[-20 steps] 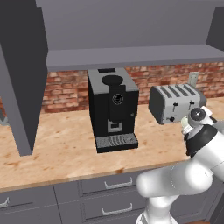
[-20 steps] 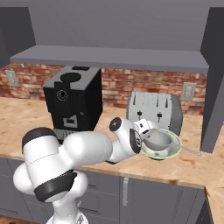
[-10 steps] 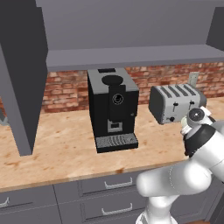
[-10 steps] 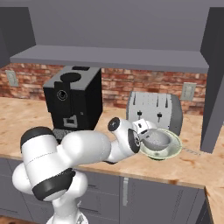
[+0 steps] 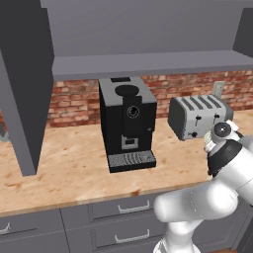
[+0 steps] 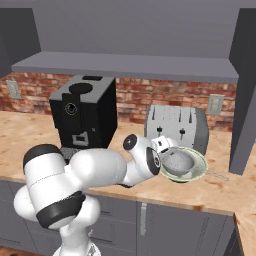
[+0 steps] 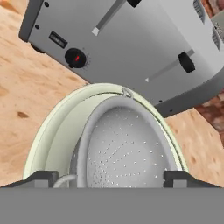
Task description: Open the cabinet and setup a tea strainer by placing it in the bowl upright.
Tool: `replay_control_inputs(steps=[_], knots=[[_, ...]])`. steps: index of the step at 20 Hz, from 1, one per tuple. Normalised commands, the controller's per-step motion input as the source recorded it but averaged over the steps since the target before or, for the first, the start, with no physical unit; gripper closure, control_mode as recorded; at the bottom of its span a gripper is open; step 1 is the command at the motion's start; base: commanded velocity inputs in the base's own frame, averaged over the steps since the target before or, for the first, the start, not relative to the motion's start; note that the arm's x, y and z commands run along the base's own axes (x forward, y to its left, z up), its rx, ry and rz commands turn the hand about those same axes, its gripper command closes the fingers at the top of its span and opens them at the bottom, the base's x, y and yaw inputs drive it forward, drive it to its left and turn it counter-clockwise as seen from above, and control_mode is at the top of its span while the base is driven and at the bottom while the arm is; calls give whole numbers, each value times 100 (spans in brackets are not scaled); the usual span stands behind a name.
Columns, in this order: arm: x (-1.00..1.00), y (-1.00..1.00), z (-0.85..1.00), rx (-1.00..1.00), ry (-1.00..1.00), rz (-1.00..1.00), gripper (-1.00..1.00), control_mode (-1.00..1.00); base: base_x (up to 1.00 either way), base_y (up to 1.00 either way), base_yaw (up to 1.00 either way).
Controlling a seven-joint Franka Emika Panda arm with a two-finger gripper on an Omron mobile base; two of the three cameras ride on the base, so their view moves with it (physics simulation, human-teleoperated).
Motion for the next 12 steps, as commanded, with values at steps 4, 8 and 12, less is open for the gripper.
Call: replay_control_inputs(steps=[4,8,12], knots=[[0,1,0,0,-1,0,-100,-100,0,0,0],[-24,1,8,0,0,-1,-100,-100,0,0,0],[-60,0,44,2,3,0,-100,-100,0,0,0]])
